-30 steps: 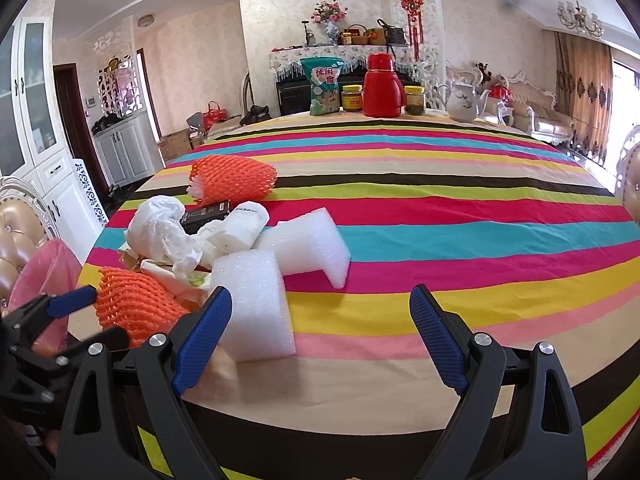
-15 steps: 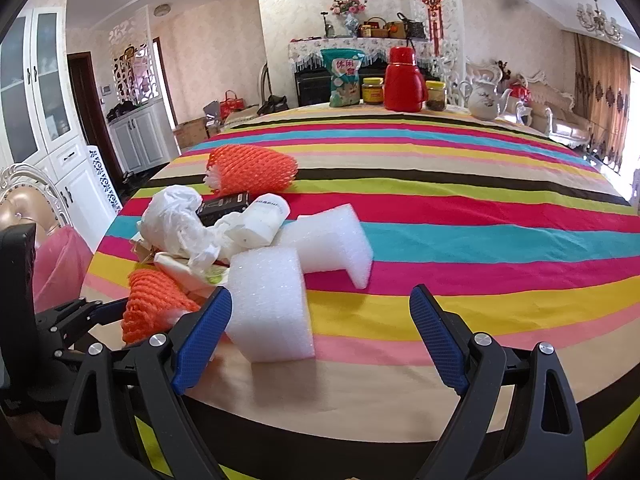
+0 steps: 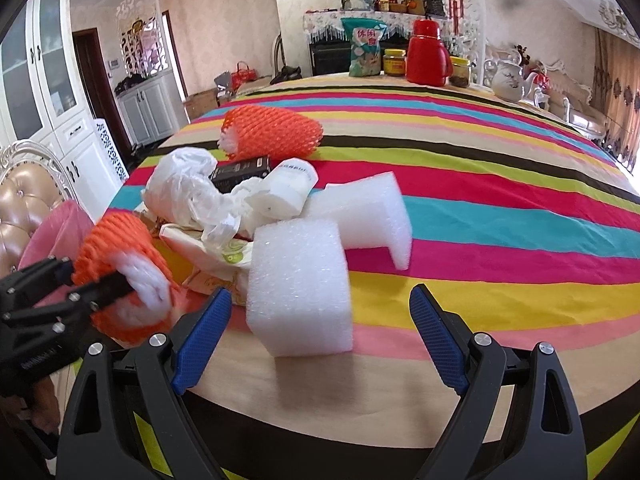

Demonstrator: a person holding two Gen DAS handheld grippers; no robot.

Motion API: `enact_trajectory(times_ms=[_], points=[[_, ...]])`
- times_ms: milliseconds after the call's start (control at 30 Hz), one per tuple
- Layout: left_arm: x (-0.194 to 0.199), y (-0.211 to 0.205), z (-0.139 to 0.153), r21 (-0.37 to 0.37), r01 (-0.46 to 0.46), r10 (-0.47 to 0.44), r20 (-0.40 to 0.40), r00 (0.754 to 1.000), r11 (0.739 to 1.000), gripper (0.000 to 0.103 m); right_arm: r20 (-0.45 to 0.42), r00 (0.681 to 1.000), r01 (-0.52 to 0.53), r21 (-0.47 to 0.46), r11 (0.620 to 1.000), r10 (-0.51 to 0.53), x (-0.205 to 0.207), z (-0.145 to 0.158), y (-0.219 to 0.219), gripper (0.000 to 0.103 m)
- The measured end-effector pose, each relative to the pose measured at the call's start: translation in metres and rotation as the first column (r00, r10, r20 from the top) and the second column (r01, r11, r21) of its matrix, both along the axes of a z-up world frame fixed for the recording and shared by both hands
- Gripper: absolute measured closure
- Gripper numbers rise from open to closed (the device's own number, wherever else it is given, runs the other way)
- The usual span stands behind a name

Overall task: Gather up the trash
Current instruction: 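Grasp the orange foam net with the left tool while the right tool grasps a white foam block, then carry both held items to the pink wastebasket and open both tools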

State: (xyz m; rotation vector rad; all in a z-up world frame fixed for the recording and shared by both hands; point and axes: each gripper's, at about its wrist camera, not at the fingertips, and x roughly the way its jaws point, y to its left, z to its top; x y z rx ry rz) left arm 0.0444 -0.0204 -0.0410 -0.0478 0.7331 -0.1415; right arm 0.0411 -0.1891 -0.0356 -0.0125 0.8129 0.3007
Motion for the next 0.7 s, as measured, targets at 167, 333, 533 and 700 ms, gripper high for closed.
enact_trajectory(times_ms=[167, 333, 533, 700], points=[[-0.007, 0.015, 0.006, -0.012, -0.030, 0.031, 0.030, 0.999, 0.999, 0.055, -0.030, 1.000, -0.003, -0.036, 0.999, 0.002, 0.005, -0.006, 0.010, 0.049], [-0.015, 0.035, 0.011, -0.027, -0.071, 0.073, 0.059, 0.996, 0.997, 0.055, -0.004, 1.000, -0.003, -0.033, 0.999, 0.003, -0.002, 0.000, 0.013, 0.054], [-0.024, 0.066, 0.022, -0.041, -0.135, 0.139, 0.097, 0.986, 0.990, 0.055, 0.064, 0.998, 0.020, -0.012, 1.000, -0.019, -0.009, 0.023, 0.013, 0.054], [-0.042, 0.102, 0.034, -0.042, -0.212, 0.216, 0.139, 0.967, 0.976, 0.055, 0.112, 0.994, 0.000, 0.002, 1.000, 0.000, -0.011, 0.044, 0.025, 0.054]])
